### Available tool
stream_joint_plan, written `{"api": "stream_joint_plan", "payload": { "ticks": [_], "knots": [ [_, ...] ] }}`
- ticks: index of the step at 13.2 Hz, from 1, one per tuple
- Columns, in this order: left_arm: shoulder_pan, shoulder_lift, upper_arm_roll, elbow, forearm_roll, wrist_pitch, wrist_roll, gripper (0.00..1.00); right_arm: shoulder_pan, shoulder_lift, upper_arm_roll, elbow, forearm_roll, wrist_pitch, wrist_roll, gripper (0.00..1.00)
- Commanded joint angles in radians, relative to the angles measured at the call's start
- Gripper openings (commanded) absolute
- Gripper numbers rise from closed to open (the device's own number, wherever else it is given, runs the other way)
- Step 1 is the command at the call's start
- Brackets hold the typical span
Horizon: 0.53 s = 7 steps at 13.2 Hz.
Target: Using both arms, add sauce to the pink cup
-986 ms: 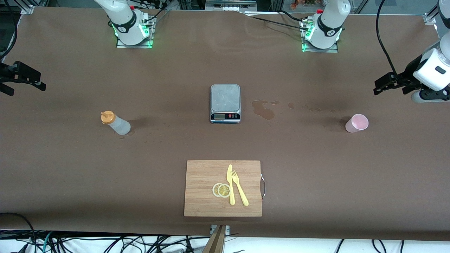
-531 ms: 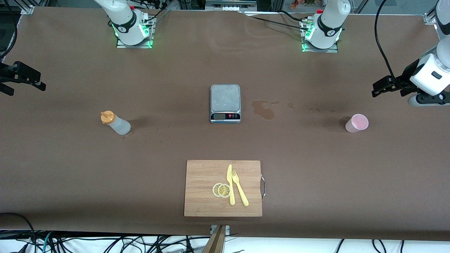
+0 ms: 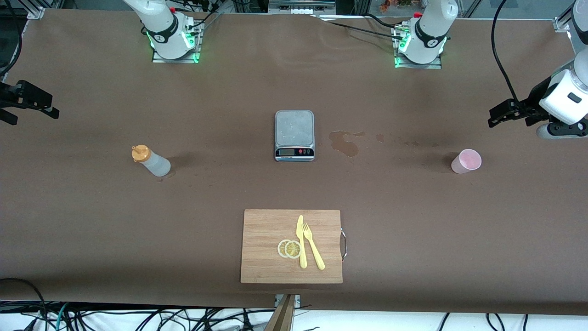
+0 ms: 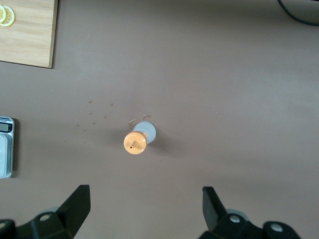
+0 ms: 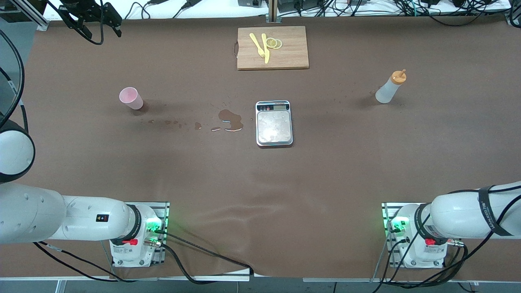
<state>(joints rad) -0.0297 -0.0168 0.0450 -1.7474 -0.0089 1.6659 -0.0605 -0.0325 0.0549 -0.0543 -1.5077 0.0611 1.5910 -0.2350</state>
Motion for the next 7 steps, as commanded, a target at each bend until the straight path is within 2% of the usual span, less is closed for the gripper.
{"api": "stream_joint_plan", "payload": {
  "ticks": [1,7],
  "knots": [
    [0.004,0.014,-0.002,0.031,0.009,-0.023,0.002,1.0,-0.001,-0.003,-0.001,0.009,-0.001,-0.009,-0.007,1.0],
    [0.004,0.015,-0.002,0.031,0.009,-0.023,0.004,1.0,-0.001,-0.004,0.004,0.008,-0.001,-0.014,-0.004,1.0]
  ]
}}
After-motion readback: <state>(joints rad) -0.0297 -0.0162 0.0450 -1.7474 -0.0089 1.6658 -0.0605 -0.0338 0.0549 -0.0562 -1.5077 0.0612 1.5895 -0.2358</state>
